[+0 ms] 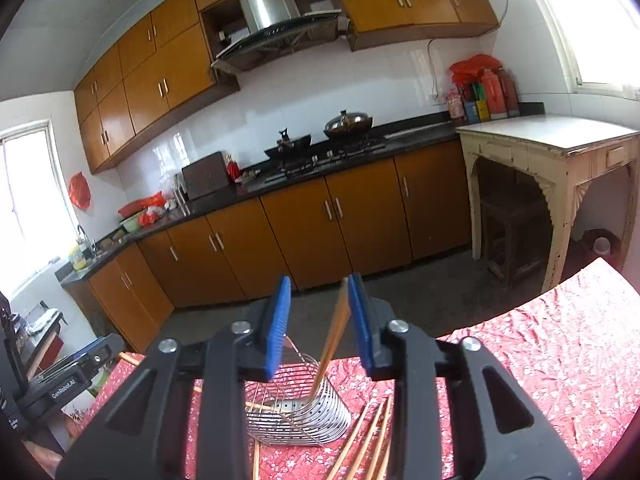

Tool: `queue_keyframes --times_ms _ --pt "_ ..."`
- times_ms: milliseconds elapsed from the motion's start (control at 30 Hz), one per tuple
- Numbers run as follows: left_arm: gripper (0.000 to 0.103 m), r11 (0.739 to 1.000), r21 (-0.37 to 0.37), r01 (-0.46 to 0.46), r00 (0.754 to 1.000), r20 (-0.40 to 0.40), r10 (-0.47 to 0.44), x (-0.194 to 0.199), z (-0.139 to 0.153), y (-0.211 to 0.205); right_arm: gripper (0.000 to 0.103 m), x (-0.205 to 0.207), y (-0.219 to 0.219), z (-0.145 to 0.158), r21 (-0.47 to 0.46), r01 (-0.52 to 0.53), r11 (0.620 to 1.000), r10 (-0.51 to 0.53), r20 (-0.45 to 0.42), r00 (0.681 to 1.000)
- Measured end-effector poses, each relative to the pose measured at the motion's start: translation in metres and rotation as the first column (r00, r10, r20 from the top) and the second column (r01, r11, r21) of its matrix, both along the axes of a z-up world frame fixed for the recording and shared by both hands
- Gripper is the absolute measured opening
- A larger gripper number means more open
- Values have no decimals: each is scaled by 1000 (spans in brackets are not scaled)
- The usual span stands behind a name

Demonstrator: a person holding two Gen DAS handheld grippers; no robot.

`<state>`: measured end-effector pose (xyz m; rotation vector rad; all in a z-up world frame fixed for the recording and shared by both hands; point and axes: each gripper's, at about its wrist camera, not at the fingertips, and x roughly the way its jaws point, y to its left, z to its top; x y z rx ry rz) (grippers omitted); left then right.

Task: Organize utensils
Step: 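Open the left tool releasing its chopstick while the right tool releases its own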

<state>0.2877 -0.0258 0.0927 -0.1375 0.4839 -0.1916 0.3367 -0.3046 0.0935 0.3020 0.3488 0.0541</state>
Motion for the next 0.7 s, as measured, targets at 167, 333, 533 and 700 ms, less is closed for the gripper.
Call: queue_keyframes --times_ms 167,333,533,700 --pt "48 1000 1 -25 999 35 25 -18 11 12 35 -28 -12 7 11 31 999 -31 33 999" --pt "49 999 1 -53 997 54 53 -46 10 33 35 -59 -32 -11 20 71 997 -71 -8 997" --pt "49 993 34 -113 994 12 112 -70 -20 65 35 -80 -43 -73 -11 105 994 -105 -154 983" --pt "49 989 78 -125 989 -71 131 -81 -68 74 34 -81 -30 -134 -33 62 998 -69 -310 948"
